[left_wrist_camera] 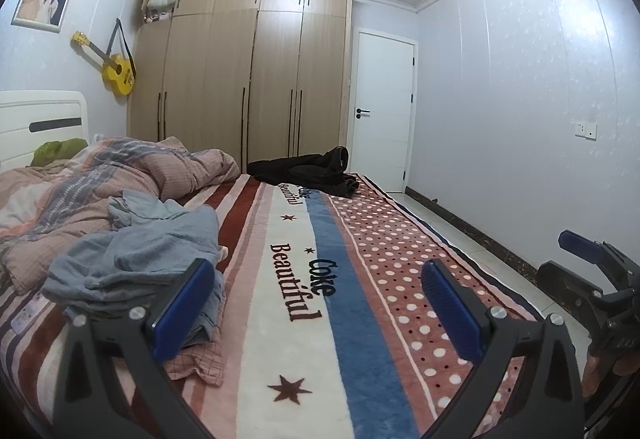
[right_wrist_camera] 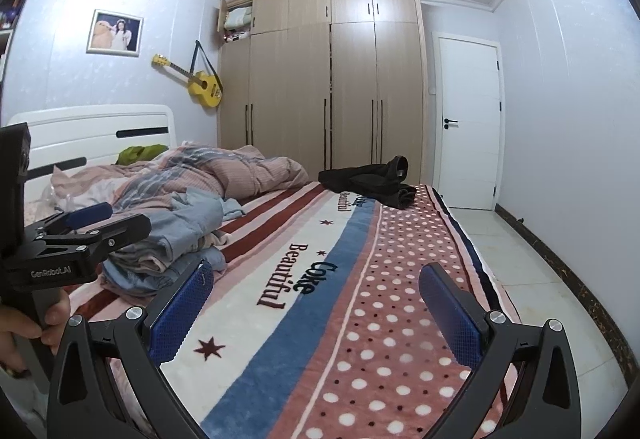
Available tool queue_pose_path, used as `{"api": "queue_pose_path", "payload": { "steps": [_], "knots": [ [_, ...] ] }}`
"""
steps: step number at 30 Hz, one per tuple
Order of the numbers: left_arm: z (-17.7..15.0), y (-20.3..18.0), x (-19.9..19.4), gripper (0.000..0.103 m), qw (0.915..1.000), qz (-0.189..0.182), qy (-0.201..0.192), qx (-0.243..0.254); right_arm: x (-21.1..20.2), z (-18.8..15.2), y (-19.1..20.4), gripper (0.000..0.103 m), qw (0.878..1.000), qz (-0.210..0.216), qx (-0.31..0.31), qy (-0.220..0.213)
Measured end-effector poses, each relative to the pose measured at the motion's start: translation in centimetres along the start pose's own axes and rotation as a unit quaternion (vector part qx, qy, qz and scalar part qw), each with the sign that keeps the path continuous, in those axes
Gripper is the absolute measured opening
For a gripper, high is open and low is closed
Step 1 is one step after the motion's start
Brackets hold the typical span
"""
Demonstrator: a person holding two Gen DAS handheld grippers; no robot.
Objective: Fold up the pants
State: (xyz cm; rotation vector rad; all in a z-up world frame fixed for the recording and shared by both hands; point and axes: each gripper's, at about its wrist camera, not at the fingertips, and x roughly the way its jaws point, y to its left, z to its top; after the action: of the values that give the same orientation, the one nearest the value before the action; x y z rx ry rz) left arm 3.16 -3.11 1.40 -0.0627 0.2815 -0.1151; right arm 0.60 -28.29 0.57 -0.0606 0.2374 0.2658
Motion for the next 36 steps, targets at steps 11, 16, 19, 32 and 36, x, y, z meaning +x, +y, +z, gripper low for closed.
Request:
{"api": "queue_pose_path", "payload": {
  "steps": [11, 16, 19, 32, 36],
  "knots": [
    [0.01, -0.18, -0.09, 0.102, 1.0000, 0.001, 0.000, 0.001, -0.16, -0.02, -0.23, 0.103, 1.000, -0.002, 0.000, 0.000],
    [-0.04, -0.26, -0.05, 0.102, 1.0000, 0.000, 0.001, 0.004, -0.56, -0.10, -0.35, 0.103, 1.000, -0.006, 0.000, 0.001],
    [-0.10, -0.27, -0.03, 0.102, 1.0000, 0.001, 0.001, 0.006, -0.60, -0.05, -0.43, 0.103, 1.000, -0.004, 0.001, -0.001],
    [-0.47, -0.35, 0.12, 0.102, 1.0000, 0.001, 0.003, 0.008, -0.78, -0.10, -0.53, 0.103, 1.000, -0.009, 0.007, 0.002],
    [-0.50, -0.31, 0.12, 0.102, 1.0000, 0.000, 0.004, 0.007, -0.73, -0.18, -0.47, 0.103, 1.000, -0.011, 0.006, 0.003]
  ]
}}
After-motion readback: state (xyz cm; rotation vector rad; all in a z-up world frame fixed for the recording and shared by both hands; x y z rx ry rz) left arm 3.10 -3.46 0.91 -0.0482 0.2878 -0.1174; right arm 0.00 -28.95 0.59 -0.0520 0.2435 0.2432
